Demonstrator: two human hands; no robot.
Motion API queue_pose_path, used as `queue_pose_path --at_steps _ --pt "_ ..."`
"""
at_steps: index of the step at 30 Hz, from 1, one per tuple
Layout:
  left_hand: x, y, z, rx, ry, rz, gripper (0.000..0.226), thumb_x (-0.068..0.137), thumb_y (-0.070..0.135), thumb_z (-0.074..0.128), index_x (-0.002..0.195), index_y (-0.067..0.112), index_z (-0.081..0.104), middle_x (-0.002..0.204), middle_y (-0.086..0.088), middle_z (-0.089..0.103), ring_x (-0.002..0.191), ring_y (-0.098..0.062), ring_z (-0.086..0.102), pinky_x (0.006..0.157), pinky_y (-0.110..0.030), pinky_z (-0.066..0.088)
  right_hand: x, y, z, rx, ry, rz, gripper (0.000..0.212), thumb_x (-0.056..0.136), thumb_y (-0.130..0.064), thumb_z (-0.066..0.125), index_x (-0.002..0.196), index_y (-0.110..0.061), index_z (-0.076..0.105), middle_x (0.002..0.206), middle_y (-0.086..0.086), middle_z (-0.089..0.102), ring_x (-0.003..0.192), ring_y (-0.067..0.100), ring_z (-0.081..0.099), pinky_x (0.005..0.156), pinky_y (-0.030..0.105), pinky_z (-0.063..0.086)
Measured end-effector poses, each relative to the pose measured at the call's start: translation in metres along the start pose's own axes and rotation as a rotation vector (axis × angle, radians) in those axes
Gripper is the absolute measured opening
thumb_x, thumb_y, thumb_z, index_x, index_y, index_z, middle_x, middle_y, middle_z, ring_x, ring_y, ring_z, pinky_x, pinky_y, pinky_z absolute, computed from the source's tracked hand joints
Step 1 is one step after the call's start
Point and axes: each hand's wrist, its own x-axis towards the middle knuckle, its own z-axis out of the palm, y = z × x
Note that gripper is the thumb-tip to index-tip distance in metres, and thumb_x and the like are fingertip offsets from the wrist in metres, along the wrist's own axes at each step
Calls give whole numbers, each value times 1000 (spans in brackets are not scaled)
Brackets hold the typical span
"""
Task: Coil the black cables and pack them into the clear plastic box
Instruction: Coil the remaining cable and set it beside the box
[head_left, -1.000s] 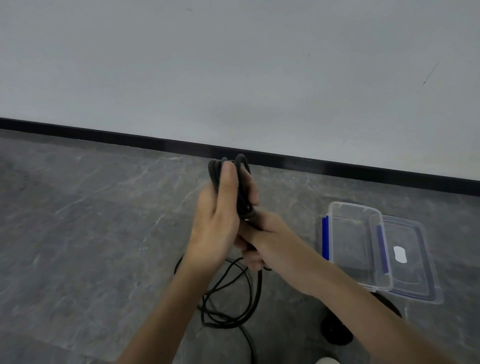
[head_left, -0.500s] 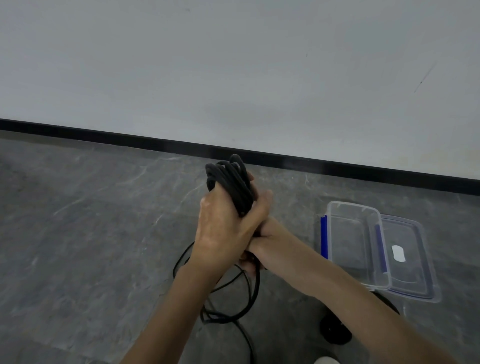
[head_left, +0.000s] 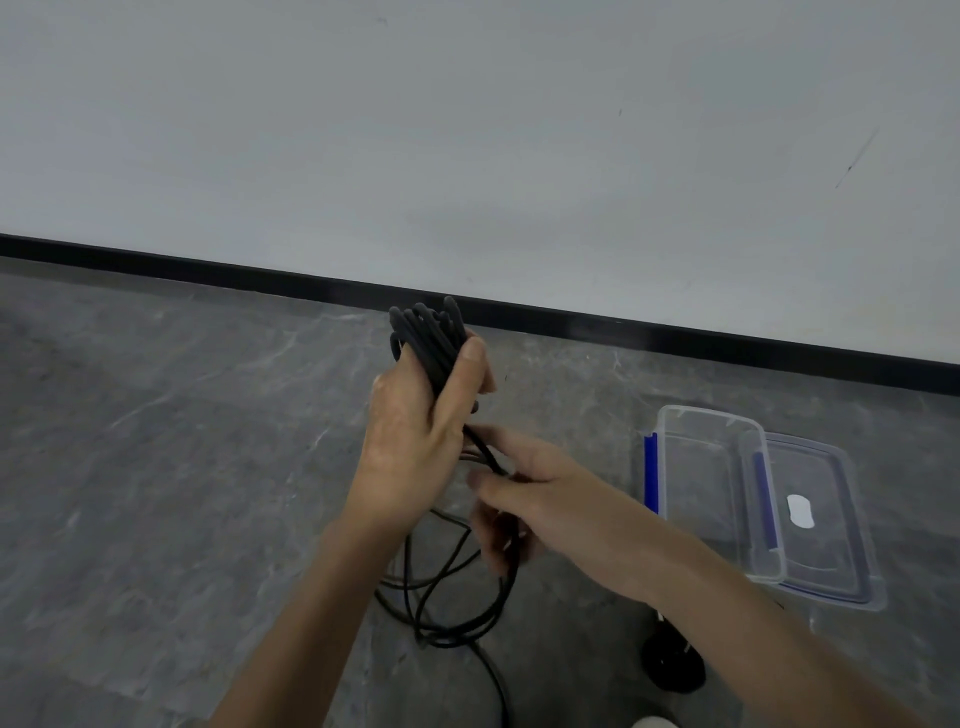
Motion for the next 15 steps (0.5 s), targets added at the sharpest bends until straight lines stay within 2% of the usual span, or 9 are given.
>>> queue_pose_path --at_steps 4,7,10,11,13,15 --pt "0 -3 -5 133 -40 -40 28 94 44 42 90 20 57 71 -1 63 67 -11 62 56 -23 51 4 0 -1 -84 43 3 22 101 -15 45 116 -7 58 60 -2 52 53 8 47 58 23 42" --pt "-2 1 -2 182 -98 5 13 94 36 48 84 28 51 56 6 52 53 -2 57 47 -11 41 4 0 -4 -143 49 -5 21 100 -12 46 114 -4 60 63 1 57 56 14 54 59 27 47" --pt "0 1 -4 182 -77 11 9 94 30 54 89 23 52 60 9 51 57 5 57 53 -6 41 3 1 -8 -38 7 9 20 97 -11 51 113 -4 60 66 1 59 66 21 62 73 40 55" --pt "1 0 -6 180 -53 7 11 93 33 54 93 22 52 63 8 52 61 6 57 55 -6 41 3 1 -9 12 -3 17 20 97 -11 52 114 -5 60 63 -1 58 65 18 61 71 38 54" --pt "1 -2 -9 180 -26 4 19 88 42 50 93 24 50 68 6 55 67 8 58 59 -5 41 4 1 -11 67 1 14 23 97 -10 52 117 -4 60 58 -4 49 56 10 51 60 27 48" --pt "1 -5 -9 201 -37 6 39 82 54 45 97 19 51 73 3 57 75 6 58 63 -4 41 4 -1 -12 78 21 -19 25 97 -10 50 117 2 60 58 -4 42 51 7 41 53 19 39"
